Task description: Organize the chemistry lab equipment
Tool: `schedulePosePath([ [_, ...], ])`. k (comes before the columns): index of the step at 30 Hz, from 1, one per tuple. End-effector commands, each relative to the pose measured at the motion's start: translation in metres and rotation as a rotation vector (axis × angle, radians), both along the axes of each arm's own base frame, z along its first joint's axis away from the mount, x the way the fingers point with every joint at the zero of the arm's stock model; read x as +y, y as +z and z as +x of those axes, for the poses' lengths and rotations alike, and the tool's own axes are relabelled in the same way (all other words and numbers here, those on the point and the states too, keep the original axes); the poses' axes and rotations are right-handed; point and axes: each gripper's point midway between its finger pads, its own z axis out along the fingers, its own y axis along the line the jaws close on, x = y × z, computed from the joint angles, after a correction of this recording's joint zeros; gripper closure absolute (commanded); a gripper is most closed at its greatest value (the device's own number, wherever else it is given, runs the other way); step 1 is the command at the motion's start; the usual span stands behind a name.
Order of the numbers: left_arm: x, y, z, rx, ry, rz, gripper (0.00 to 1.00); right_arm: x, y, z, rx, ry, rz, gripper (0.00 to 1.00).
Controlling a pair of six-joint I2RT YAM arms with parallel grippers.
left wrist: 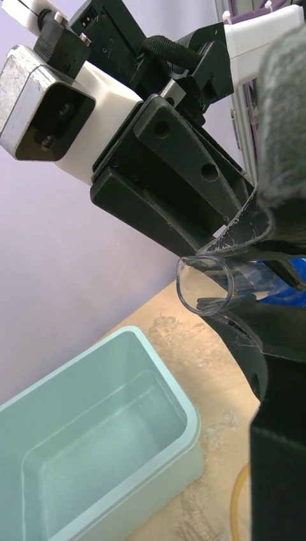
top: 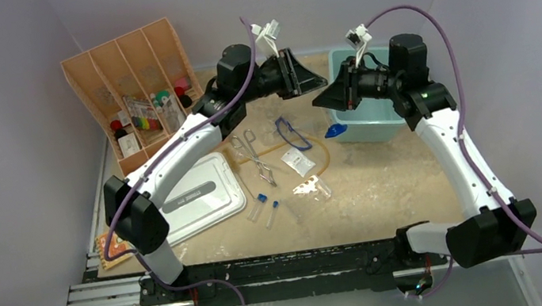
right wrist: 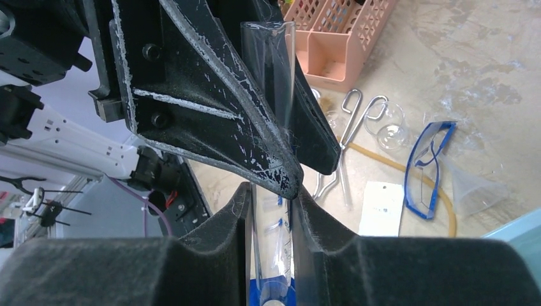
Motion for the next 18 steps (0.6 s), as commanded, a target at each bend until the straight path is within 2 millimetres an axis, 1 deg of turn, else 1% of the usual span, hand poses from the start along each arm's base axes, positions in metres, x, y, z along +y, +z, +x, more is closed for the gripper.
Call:
schedulePosePath([
  [1,0.012,0.039,0.006,-0.090,0.040,-0.078,0.83,0.001,0.007,0.001,-0.026,-0.011,0.007,0.94],
  [2,0.015,0.038,0.009,-0.104,0.061,-0.067,0.74,0.000,0.007,0.003,-0.029,-0.023,0.007,0.96],
  [4,0.025,0.035,0.018,-0.130,0.130,-0.012,0.52,-0.004,0.008,0.009,-0.036,-0.069,0.001,0.96],
  [5,0.034,0.029,0.026,-0.133,0.185,0.033,0.40,-0.006,0.007,0.012,-0.034,-0.095,-0.003,0.97],
  [6,0.044,0.028,0.033,-0.145,0.237,0.067,0.33,-0.007,0.006,0.013,-0.024,-0.110,-0.003,0.97],
  [7,0.056,0.028,0.040,-0.163,0.284,0.095,0.30,-0.007,0.005,0.015,-0.017,-0.126,0.003,0.97],
  [10,0.095,0.030,0.060,-0.217,0.429,0.168,0.25,-0.019,0.004,0.033,-0.025,-0.241,-0.019,0.97],
  [12,0.121,0.031,0.068,-0.244,0.513,0.209,0.24,-0.029,0.000,0.048,-0.022,-0.328,-0.044,0.98],
  [14,0.143,0.028,0.071,-0.266,0.579,0.255,0.24,-0.042,-0.008,0.066,0.006,-0.432,-0.083,0.98],
  [15,0.151,0.026,0.071,-0.274,0.599,0.278,0.24,-0.051,-0.010,0.076,0.022,-0.486,-0.099,0.98],
  [18,0.166,0.015,0.067,-0.283,0.621,0.346,0.24,-0.084,-0.023,0.106,0.091,-0.642,-0.127,0.98],
])
